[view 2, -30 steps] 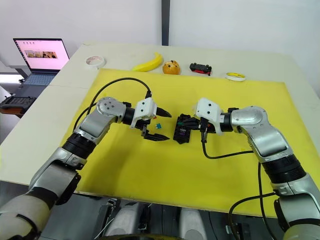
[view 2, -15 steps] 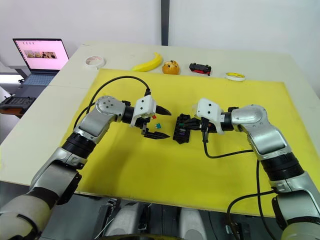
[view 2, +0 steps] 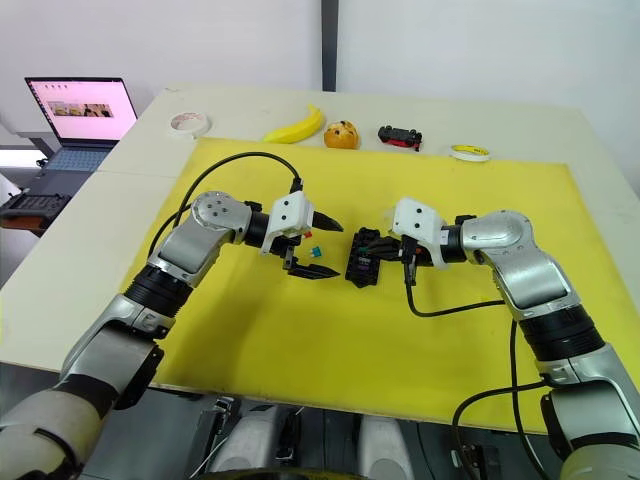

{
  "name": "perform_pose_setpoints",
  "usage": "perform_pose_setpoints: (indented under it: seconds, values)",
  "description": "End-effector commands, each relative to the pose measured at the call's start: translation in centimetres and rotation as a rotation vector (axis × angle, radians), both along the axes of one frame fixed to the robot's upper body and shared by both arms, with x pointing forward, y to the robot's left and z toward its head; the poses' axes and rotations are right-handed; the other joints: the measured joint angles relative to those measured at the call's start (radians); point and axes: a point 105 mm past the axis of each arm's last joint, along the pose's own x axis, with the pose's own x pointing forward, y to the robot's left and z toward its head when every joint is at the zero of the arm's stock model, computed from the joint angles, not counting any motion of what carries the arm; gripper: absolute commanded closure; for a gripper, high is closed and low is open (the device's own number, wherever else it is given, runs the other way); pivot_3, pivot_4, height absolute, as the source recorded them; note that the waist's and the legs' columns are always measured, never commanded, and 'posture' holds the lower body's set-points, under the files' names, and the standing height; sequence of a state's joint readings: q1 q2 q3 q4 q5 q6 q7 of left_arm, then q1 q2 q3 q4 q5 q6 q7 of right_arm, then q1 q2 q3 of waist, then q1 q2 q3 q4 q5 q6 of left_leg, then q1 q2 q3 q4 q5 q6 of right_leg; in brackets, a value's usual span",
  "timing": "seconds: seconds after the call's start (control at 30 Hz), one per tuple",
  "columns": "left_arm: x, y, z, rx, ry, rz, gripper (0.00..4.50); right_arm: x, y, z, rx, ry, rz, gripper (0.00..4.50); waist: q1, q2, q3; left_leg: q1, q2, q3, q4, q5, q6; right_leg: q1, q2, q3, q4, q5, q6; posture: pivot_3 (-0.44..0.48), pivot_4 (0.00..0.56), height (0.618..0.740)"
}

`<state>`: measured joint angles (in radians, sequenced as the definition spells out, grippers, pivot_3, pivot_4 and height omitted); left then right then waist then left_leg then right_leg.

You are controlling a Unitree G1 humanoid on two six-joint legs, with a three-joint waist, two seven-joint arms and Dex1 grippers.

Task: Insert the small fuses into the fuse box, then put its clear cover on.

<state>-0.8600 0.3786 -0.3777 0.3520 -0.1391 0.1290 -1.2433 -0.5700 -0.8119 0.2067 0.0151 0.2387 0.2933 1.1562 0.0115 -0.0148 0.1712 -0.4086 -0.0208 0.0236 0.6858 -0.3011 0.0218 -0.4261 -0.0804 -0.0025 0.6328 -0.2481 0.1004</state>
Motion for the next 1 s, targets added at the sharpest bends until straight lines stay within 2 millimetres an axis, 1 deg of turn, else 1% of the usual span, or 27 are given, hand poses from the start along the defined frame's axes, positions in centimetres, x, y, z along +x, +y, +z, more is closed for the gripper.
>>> perform_pose_setpoints:
  seconds: [0.03, 0.67, 0.83, 0.93, 1.0]
  values:
    - [-0.3, -0.5, 1.3, -0.025, -0.038, -0.026, 0.05, 0.2, -0.4, 1.2, 0.018, -0.038, -0.011, 4.5, 0.0, 0.0, 0.0, 0.0, 0.0, 0.0, 0.0, 0.0, 0.0, 0.0, 0.0, 0.0, 0.0, 0.0, 0.0, 0.0, 0.15, 0.74]
    - [-0.3, -0.6, 1.3, -0.025, -0.035, -0.026, 0.05, 0.5, -0.2, 0.4, 0.024, -0.024, -0.029, 4.5, 0.0, 0.0, 0.0, 0.0, 0.0, 0.0, 0.0, 0.0, 0.0, 0.0, 0.0, 0.0, 0.001, 0.0, 0.0, 0.0, 0.15, 0.74]
    - [-0.3, -0.4, 1.3, -0.022, -0.033, -0.025, 0.05, 0.7, -0.2, 0.6, 0.029, -0.035, -0.039, 4.5, -0.001, 0.0, 0.0, 0.0, 0.0, 0.0, 0.0, 0.0, 0.0, 0.0, 0.0, 0.0, 0.001, 0.0, 0.0, 0.0, 0.15, 0.74]
    - [-0.3, -0.4, 1.2, -0.018, -0.034, -0.025, 0.0, 0.5, -0.2, 1.3, 0.042, -0.041, -0.035, 3.53, -0.001, 0.0, 0.0, 0.0, 0.0, 0.0, 0.001, 0.0, -0.001, 0.0, 0.0, 0.0, 0.001, 0.0, 0.0, 0.0, 0.15, 0.74]
    - [-0.3, -0.4, 1.1, -0.015, -0.033, -0.027, 0.0, 0.3, -0.2, 1.9, 0.042, -0.055, -0.026, 2.55, -0.001, 0.0, 0.0, 0.0, 0.0, 0.0, 0.001, 0.0, -0.001, 0.0, 0.0, 0.0, 0.001, 0.0, 0.0, 0.0, 0.15, 0.74]
